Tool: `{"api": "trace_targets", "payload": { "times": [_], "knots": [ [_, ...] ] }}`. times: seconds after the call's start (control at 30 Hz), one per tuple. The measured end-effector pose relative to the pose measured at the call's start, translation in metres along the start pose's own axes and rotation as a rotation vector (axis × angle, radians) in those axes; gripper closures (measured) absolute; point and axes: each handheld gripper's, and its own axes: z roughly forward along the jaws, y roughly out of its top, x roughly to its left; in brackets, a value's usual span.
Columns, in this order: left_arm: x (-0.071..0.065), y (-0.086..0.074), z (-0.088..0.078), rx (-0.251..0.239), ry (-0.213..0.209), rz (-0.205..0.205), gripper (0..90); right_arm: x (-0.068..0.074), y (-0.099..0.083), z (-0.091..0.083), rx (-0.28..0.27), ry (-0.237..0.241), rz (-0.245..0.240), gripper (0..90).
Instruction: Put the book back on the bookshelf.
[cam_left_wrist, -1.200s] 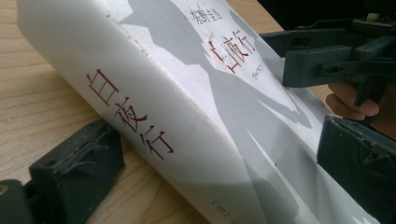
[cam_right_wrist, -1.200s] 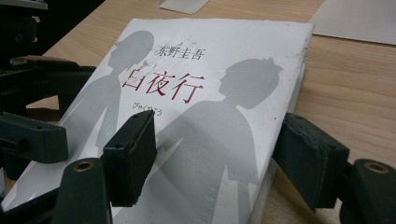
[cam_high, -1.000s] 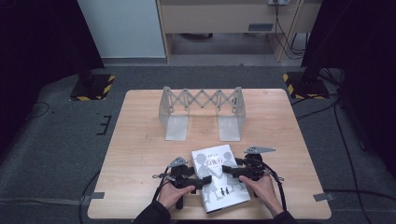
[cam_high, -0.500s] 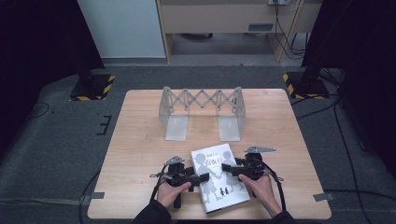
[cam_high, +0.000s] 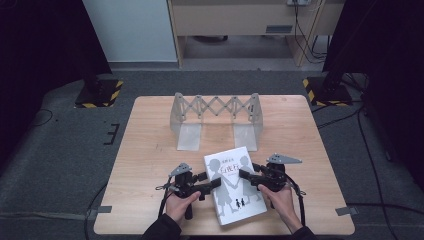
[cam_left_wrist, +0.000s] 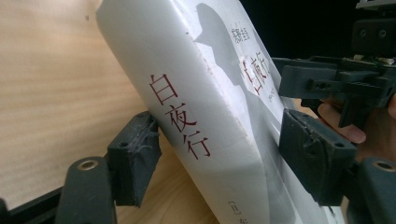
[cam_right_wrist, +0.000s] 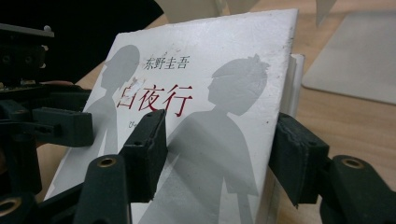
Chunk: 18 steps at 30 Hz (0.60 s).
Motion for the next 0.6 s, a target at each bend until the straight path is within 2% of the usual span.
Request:
{"api": "trace_targets", "payload": {
  "times": [0.23, 0.37, 0.6],
  "knots": [
    [-0.010, 0.008, -0.005, -0.024, 0.006, 0.070, 31.3, 0.004, 0.004, -0.006, -0.082, 0.014, -0.024, 45.0],
    [-0.011, 0.008, -0.002, -0.030, -0.026, 0.068, 31.5, 0.005, 0.005, -0.007, -0.101, 0.029, -0.017, 45.8],
    [-0.008, 0.006, 0.002, -0.029, -0.020, 0.060, 28.9, 0.005, 0.005, -0.007, -0.103, 0.025, -0.022, 48.7]
  ]
}}
